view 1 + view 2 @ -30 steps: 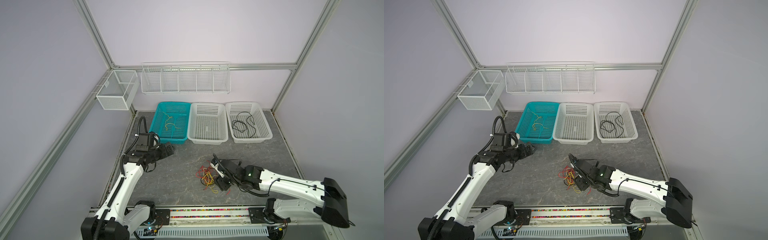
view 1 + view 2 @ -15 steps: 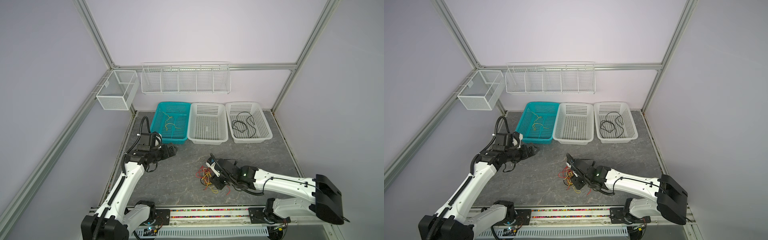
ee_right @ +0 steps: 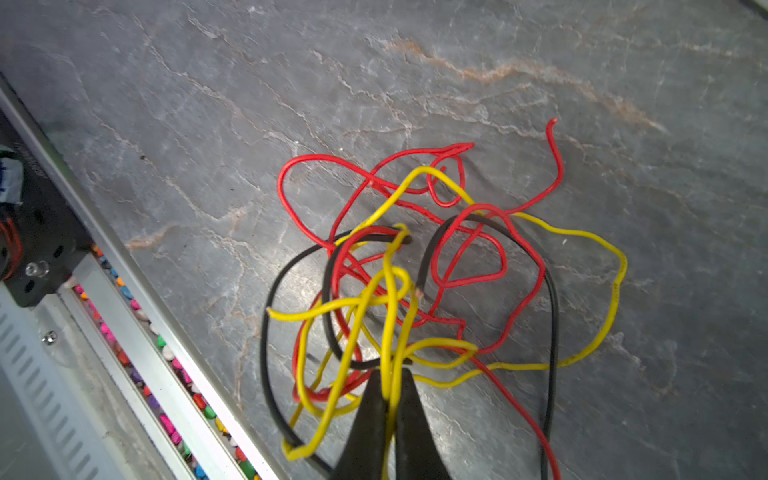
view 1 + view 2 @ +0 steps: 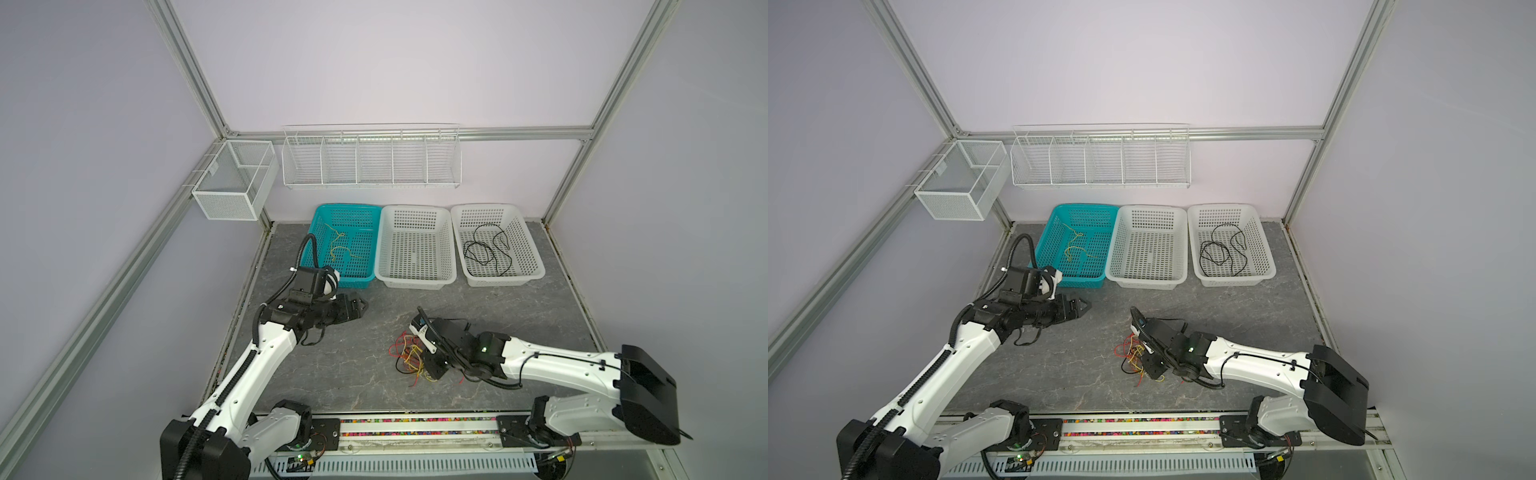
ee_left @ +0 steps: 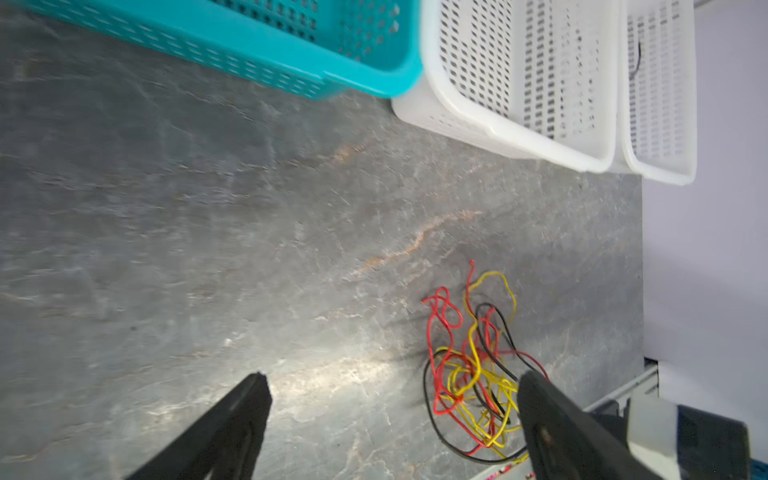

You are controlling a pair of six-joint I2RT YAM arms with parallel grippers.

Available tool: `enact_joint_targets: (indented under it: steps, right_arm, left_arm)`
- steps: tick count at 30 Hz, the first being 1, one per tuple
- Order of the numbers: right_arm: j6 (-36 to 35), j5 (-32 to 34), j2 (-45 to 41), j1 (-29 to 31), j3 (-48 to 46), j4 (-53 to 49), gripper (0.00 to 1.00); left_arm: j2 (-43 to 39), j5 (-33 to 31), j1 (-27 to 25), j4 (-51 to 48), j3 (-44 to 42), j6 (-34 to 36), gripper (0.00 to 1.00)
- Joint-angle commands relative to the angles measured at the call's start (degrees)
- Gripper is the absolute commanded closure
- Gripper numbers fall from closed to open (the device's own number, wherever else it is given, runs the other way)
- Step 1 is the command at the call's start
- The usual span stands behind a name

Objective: Untangle the cables

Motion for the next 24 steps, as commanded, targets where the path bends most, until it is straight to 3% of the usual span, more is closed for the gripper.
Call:
enact_joint_targets:
  steps: [1,8,14,21,24]
  right_arm:
    - [-3.7,-2.9,-2.2,-0.8,2.8,2.2,0.93]
    - [-7.9,-10.1,-2.9,-7.0,5.0,6.2,0.93]
    - [-12.0,-13.9,-2.0,-7.9,5.1,10.2,0.93]
    - [-14.9,-16.2,-0.6,-9.1,3.0,15.3,0.93]
    - [-15.1,-16.4,-1.4,-9.4,1.0,17.8,0.93]
  left_arm:
    - [-2.9,-1.8,-5.8,1.8,-2.0,-3.2,0.1]
    - [-9.6,-1.4,-15.8,9.6,-9.4,-15.1,0.23]
    - [-12.9,-1.5,-22.1,16.8,-13.7,-22.9,0.25]
    - [-9.0,-2.8,-26.6,21.1,-14.5,-24.9,0.26]
    - [-6.2,-3.3,-27.4,22.3,-14.9,-25.0,0.35]
